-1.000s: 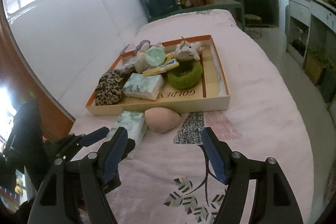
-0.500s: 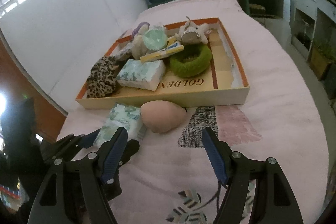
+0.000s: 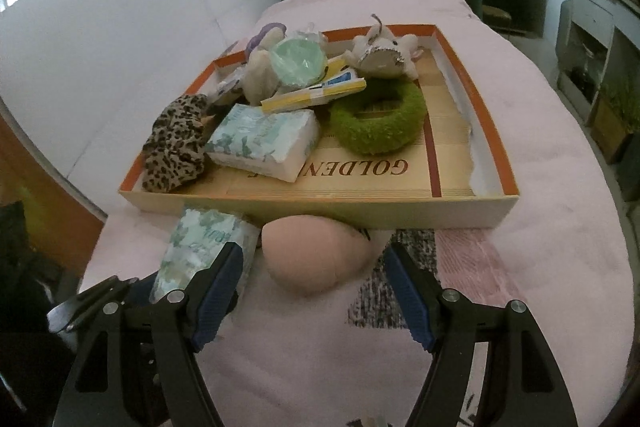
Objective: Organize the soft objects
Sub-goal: 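Grasp the white floral tissue pack with the left gripper while the right gripper grasps the pink sponge, then carry the tissue pack with the left gripper while the right gripper carries the pink sponge into the tray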
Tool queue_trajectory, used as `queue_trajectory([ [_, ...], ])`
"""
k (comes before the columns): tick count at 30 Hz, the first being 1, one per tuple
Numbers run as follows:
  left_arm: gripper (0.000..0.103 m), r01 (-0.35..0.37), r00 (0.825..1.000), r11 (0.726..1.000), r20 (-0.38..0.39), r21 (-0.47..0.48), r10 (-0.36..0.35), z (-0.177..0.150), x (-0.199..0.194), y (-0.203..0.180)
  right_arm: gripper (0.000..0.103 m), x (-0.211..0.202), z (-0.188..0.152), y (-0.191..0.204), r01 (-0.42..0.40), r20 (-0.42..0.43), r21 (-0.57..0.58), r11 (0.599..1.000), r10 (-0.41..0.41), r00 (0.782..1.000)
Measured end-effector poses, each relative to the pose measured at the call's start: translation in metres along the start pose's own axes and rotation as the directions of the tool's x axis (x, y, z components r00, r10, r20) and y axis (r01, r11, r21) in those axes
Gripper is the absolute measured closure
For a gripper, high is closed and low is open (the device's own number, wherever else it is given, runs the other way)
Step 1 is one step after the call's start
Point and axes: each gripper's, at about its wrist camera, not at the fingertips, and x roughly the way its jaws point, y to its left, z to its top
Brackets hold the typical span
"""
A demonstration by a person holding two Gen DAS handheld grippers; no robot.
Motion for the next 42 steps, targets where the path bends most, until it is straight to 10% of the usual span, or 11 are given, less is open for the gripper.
queue_trajectory([
  [4, 0.058, 0.001, 1.0, 1.0, 0.0, -0.002, -0.001, -0.001, 0.0, -0.001, 0.029, 0.008, 0.001, 0.0, 0.013, -0.015, -0.005, 1.0, -0.013, 1.0],
  [6, 0.058, 0.002, 1.0, 1.0, 0.0, -0.002, -0.002, -0.001, 0.0, 0.0, 0.052, 0.009, 0.0, 0.0, 0.018, -0.016, -0.006, 1.0, -0.018, 1.0],
  [42, 0.06, -0.067, 0.988, 0.998, 0.144, 0.02, 0.064, 0.028, -0.055, -0.012, 0.054, -0.06, 0.0, -0.001, -0.003, 0.085, 0.0, 1.0, 0.003, 0.996],
])
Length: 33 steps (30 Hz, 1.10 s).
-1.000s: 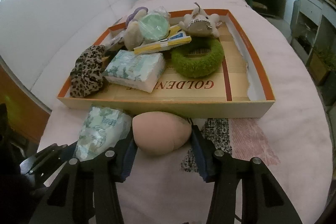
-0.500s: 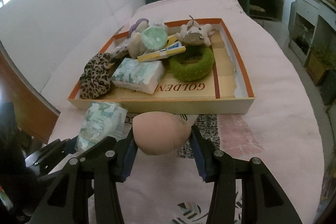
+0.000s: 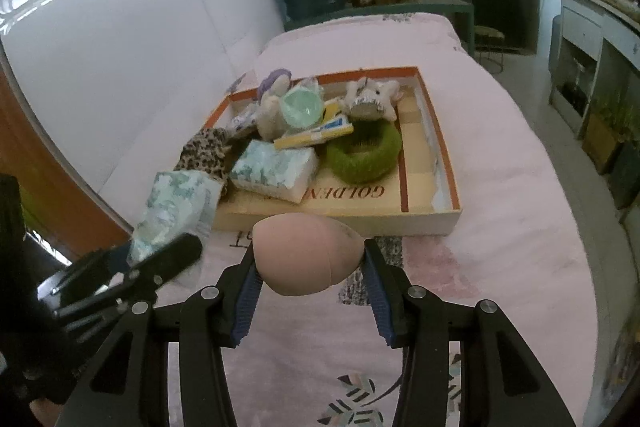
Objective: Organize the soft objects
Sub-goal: 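Carry the tissue pack with the left gripper while the right gripper carries the pink sponge into the tray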
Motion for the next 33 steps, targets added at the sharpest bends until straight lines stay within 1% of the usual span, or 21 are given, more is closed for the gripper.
queue_trajectory([
  [10, 0.06, -0.079, 0.994, 0.997, 0.08, 0.022, 0.077, 0.032, -0.018, 0.001, 0.053, -0.013, 0.006, -0.003, -0.009, 0.034, 0.001, 1.0, 0.009, 0.999],
  [17, 0.06, -0.113, 0.986, 0.993, 0.127, 0.04, 0.107, 0.056, -0.023, 0.001, 0.053, -0.017, 0.011, -0.004, -0.016, 0.051, 0.001, 1.0, 0.016, 0.999],
  [25, 0.06, -0.123, 0.978, 0.992, 0.172, 0.023, 0.118, 0.084, -0.023, 0.007, 0.053, -0.023, 0.024, -0.006, -0.008, 0.083, -0.008, 1.0, 0.009, 0.997],
  [33, 0.06, -0.116, 0.977, 0.993, 0.179, 0.001, 0.114, 0.1, -0.012, 0.011, 0.053, -0.026, 0.049, -0.01, 0.002, 0.128, -0.017, 1.0, 0.0, 0.992],
])
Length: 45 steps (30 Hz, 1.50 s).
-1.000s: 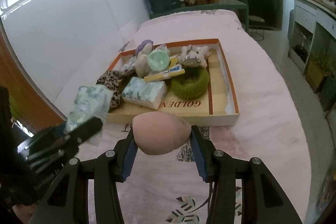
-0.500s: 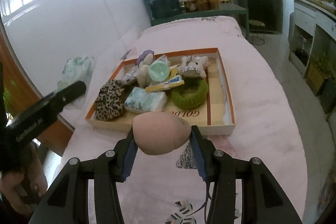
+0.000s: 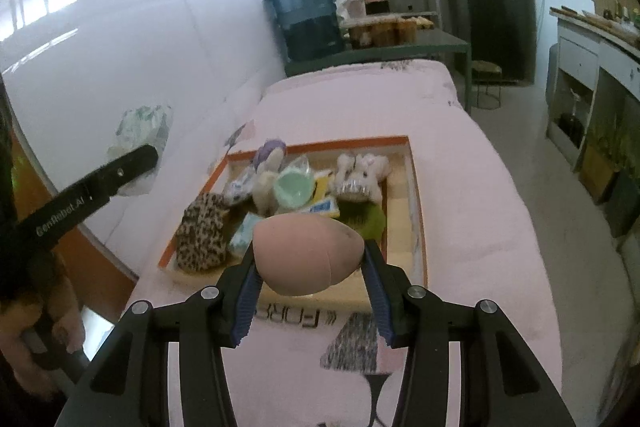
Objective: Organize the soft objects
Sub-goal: 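Carry the tissue pack with the left gripper while the right gripper carries the pink sponge into the tray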
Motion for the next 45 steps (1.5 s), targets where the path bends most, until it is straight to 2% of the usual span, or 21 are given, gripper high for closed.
queue_trajectory([
  [7, 0.06, 0.004, 1.0, 1.0, -0.015, -0.019, -0.004, 0.003, 0.018, 0.003, 0.053, 0.007, 0.018, -0.001, -0.006, 0.026, -0.005, 1.0, 0.006, 1.0],
  [14, 0.06, -0.005, 0.999, 1.0, -0.043, -0.011, 0.005, 0.0, 0.034, 0.003, 0.053, 0.025, 0.027, 0.001, -0.024, 0.016, -0.011, 1.0, 0.024, 1.0],
  [30, 0.06, -0.033, 0.995, 0.999, -0.097, -0.016, 0.031, -0.015, 0.072, 0.011, 0.053, 0.069, 0.028, 0.004, -0.043, -0.04, -0.013, 0.999, 0.042, 0.998],
  [45, 0.06, -0.07, 0.991, 0.998, -0.115, 0.0, 0.07, -0.027, 0.097, 0.012, 0.053, 0.095, 0.023, 0.003, -0.041, -0.083, -0.015, 0.999, 0.039, 0.996],
])
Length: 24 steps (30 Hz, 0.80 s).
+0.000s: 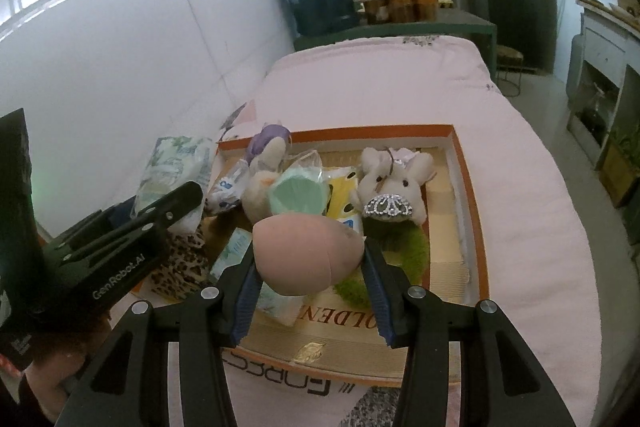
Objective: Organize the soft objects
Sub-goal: 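Carry the tissue pack with the left gripper while the right gripper carries the pink sponge into the tray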
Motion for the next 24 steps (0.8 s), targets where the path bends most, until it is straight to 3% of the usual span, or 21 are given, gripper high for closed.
queue_trajectory([
  [24, 0.06, -0.003, 0.999, 1.0, -0.045, 0.012, 0.004, -0.009, 0.022, 0.002, 0.053, 0.024, -0.006, -0.004, 0.0, -0.043, 0.003, 1.0, 0.0, 0.999],
])
